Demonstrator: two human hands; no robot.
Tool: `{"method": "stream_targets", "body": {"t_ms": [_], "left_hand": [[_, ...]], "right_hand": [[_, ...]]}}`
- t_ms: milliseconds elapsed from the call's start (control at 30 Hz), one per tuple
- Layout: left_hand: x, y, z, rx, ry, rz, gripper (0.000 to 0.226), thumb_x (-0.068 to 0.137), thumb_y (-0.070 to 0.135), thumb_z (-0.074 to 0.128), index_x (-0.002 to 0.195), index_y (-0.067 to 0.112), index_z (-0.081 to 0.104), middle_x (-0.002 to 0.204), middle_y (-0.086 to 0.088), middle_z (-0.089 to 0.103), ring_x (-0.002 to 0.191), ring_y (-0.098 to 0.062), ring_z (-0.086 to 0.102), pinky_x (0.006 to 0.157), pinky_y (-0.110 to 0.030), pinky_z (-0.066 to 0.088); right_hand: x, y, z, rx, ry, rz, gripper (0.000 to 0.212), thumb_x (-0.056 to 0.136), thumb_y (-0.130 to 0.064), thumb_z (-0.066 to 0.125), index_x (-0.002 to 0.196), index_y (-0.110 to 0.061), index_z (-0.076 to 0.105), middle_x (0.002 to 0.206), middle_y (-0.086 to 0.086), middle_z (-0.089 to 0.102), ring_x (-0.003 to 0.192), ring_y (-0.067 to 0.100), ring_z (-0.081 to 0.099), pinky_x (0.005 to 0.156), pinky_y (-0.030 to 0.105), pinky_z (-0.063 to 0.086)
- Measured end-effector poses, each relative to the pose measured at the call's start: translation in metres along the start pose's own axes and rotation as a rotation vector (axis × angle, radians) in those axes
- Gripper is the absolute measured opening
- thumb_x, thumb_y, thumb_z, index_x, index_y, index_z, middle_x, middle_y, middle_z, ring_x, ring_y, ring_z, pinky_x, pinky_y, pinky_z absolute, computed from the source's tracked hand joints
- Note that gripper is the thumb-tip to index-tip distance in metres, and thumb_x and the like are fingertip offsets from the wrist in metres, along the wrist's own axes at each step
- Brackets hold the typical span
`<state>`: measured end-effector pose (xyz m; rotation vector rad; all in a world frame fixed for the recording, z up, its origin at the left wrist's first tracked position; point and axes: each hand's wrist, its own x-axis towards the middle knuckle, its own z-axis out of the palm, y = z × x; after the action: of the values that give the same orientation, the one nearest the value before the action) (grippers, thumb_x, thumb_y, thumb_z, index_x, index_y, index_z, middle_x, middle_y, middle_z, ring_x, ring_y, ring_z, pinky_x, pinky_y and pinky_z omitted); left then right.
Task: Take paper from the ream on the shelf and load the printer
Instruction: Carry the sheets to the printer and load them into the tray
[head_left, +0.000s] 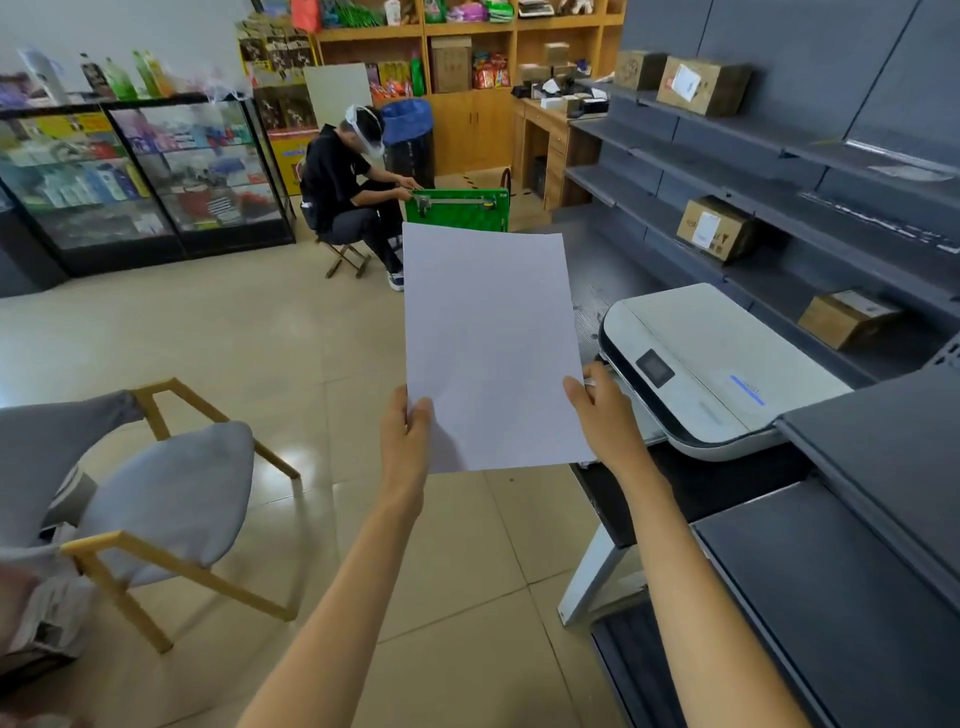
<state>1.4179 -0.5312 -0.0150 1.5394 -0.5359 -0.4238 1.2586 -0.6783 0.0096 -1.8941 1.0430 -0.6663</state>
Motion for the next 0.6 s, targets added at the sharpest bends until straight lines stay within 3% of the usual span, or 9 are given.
{"method": "stream_targets", "body": {"t_ms": [100, 200, 333, 433, 600], "left_hand": [[0.027, -0.007, 0.008, -0.001, -0.028, -0.007, 0.014, 0.101, 0.011, 0.042, 0.099, 0.009, 0.055, 0.087, 0.008, 0.058, 0.073, -0.001, 0.049, 0.069, -0.014, 0.042], [0.061, -0.014, 0.014, -0.011, -0.064, -0.008, 0.016, 0.102, 0.011, 0.042, 0.103, 0.010, 0.057, 0.092, 0.010, 0.062, 0.074, 0.003, 0.054, 0.069, -0.009, 0.044], [0.119, -0.016, 0.020, -0.031, -0.144, -0.019, 0.019, 0.102, 0.009, 0.042, 0.104, 0.014, 0.060, 0.096, 0.009, 0.066, 0.078, 0.002, 0.057, 0.070, -0.005, 0.045], [0.167, -0.014, 0.022, -0.037, -0.246, -0.023, 0.022, 0.102, 0.011, 0.042, 0.111, 0.019, 0.061, 0.106, 0.004, 0.069, 0.090, -0.004, 0.061, 0.077, -0.013, 0.048], [0.243, -0.017, 0.020, -0.053, -0.410, -0.035, 0.029, 0.104, 0.016, 0.042, 0.126, 0.023, 0.059, 0.121, 0.001, 0.068, 0.109, -0.014, 0.064, 0.092, -0.028, 0.050]], "right_hand": [[0.023, 0.002, 0.005, 0.012, 0.021, 0.017, 0.029, 0.102, -0.033, 0.044, 0.105, -0.005, 0.049, 0.080, 0.016, 0.054, 0.068, 0.029, 0.044, 0.066, 0.039, 0.040], [0.048, 0.002, 0.013, 0.013, 0.043, 0.038, 0.030, 0.102, -0.033, 0.043, 0.107, -0.005, 0.051, 0.092, 0.021, 0.059, 0.076, 0.031, 0.051, 0.069, 0.038, 0.042], [0.082, -0.003, 0.025, 0.015, 0.102, 0.065, 0.028, 0.103, -0.032, 0.043, 0.100, -0.005, 0.049, 0.071, -0.002, 0.044, 0.062, 0.013, 0.040, 0.059, 0.029, 0.033], [0.110, -0.009, 0.038, 0.023, 0.192, 0.083, 0.026, 0.102, -0.031, 0.043, 0.093, -0.007, 0.048, 0.068, -0.005, 0.039, 0.058, 0.010, 0.033, 0.056, 0.025, 0.030], [0.148, -0.027, 0.062, 0.001, 0.310, 0.123, 0.032, 0.102, -0.031, 0.044, 0.072, -0.027, 0.034, 0.065, -0.007, 0.036, 0.056, 0.010, 0.031, 0.055, 0.025, 0.028]]}}
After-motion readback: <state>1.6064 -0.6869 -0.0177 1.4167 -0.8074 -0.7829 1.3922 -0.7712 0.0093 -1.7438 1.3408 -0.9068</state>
